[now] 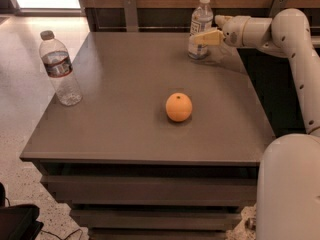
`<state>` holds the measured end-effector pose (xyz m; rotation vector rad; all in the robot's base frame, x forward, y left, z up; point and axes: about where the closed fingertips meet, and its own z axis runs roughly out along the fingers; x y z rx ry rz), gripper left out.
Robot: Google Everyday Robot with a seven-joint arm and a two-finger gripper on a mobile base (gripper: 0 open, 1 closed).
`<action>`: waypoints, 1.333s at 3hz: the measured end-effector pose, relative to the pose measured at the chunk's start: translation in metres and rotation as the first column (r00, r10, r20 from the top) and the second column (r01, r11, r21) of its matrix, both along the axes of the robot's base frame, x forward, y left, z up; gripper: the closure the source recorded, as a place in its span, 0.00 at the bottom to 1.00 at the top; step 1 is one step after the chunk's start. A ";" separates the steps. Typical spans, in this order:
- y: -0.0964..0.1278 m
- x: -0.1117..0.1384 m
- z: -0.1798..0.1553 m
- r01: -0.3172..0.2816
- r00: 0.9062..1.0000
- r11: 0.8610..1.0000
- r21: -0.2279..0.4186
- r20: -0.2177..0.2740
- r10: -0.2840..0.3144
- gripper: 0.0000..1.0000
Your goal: Knock blue plastic bottle over
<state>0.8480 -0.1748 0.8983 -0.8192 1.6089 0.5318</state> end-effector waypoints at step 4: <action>0.015 0.003 -0.006 -0.019 1.000 1.000 0.003 -0.009 0.019 1.00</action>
Offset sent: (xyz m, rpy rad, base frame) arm 0.0008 0.0033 -0.0013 0.0007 0.0018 0.0043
